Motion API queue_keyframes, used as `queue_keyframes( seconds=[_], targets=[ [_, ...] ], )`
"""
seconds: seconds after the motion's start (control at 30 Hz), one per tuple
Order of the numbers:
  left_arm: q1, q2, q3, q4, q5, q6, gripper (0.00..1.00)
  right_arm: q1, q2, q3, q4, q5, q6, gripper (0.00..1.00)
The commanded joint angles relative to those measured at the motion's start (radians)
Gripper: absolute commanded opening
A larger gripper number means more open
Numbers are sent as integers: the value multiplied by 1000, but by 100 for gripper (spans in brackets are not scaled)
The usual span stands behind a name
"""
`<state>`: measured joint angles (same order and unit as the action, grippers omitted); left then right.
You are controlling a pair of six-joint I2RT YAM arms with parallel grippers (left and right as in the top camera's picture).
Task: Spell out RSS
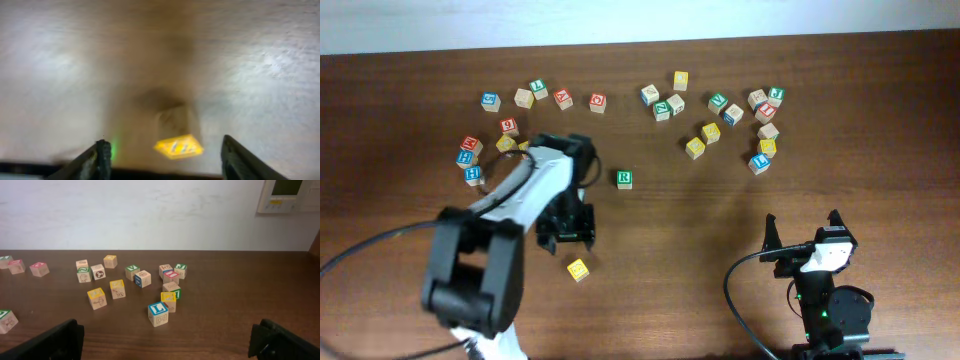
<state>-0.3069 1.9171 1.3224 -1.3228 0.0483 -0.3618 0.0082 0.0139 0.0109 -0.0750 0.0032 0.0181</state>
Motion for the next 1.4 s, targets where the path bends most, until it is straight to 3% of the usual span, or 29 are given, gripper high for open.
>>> queue_keyframes(
  seconds=[0.0,0.27,0.5,0.83,1.13,1.37],
  targets=[
    [6,-117,-31,-3,46,-61,66,3,-8,-5,-7,9,-6,98],
    [-29,-164,-245,163,68,-239,66,3,-8,-5,-7,9,-6,98],
    [-29,-164,-351,322,68,-278,63,3,-8,-5,-7,9,-6,98],
    [-29,-164,-354,341,119,-282,40,3,-8,-5,-7,9,-6,98],
    [-29,-164,-366,342,143,-282,38,3,-8,-5,-7,9,-6,98],
    [-29,-164,-374,349,140,-282,16,3,-8,-5,-7,9,-6,98]
  ],
)
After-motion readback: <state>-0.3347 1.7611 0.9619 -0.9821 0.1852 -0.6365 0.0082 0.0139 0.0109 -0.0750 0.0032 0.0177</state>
